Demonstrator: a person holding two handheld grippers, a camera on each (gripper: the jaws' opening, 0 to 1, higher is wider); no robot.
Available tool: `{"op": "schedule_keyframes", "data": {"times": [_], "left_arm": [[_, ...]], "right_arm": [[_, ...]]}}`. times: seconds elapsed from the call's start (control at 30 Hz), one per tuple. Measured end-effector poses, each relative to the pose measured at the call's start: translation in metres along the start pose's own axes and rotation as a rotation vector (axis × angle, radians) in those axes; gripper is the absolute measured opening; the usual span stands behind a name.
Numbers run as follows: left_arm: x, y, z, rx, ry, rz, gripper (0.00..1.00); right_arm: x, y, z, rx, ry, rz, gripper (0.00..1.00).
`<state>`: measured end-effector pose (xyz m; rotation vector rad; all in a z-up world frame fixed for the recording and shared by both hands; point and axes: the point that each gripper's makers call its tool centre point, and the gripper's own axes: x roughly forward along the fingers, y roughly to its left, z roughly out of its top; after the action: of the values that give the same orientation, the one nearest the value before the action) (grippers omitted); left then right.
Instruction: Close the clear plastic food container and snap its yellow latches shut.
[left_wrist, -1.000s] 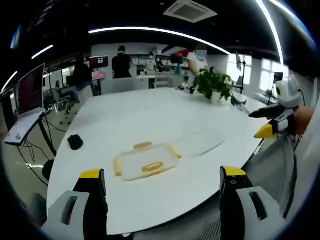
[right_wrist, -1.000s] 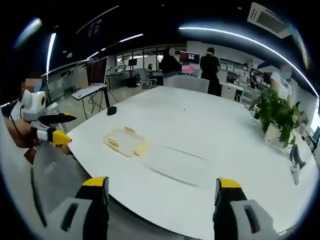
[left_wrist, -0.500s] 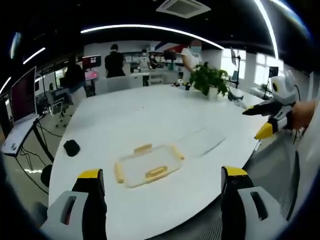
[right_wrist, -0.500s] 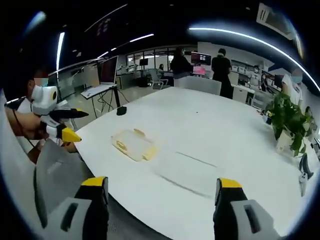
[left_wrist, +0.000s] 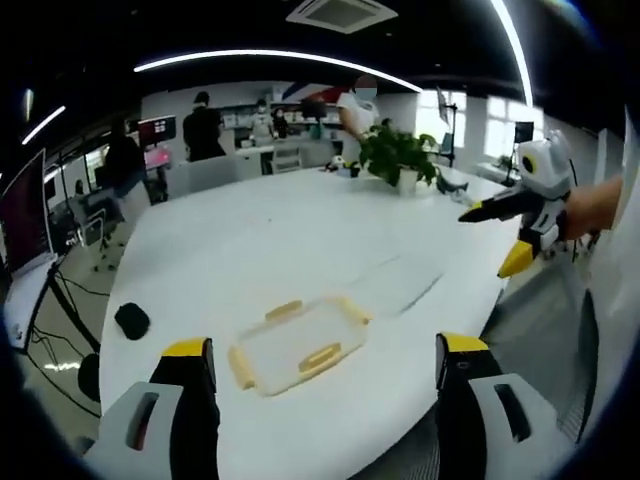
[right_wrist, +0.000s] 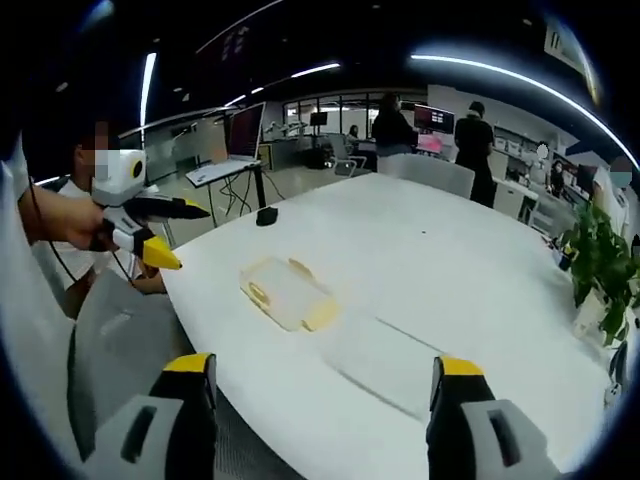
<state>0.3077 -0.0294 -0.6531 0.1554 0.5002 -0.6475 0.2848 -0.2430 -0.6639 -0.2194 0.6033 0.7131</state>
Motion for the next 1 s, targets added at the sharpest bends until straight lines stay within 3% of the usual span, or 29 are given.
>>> {"op": "schedule_keyframes", "data": {"times": [0.2,0.37,0.43,0.73,0.87,1.0], "left_arm": [[0.009,0.009,-0.006,0.013,0.04,-0.049,0.82],[0.013,0.011,-0.011,0.044,0.055,-0.083,0.82],[0.014,0.009,-0.012,0.079,0.06,-0.125,0.82],[0.021,0.022,-0.01,0.16,0.076,-0.165,0.81],[0.024,0.024,-0.006,0.144,0.067,-0.234,0.85],[0.028,0.029,-0.009,0.197,0.08,-0.268,0.85]], "right_arm": [[0.013,0.002,0.008,-0.032,0.008,0.031,0.87],[0.022,0.006,0.012,-0.041,0.011,0.05,0.87],[0.028,0.008,0.014,-0.048,0.012,0.065,0.86],[0.049,0.016,0.018,-0.126,0.045,0.142,0.84],[0.057,0.015,0.021,-0.179,0.063,0.153,0.84],[0.064,0.016,0.024,-0.209,0.067,0.175,0.82]]}}
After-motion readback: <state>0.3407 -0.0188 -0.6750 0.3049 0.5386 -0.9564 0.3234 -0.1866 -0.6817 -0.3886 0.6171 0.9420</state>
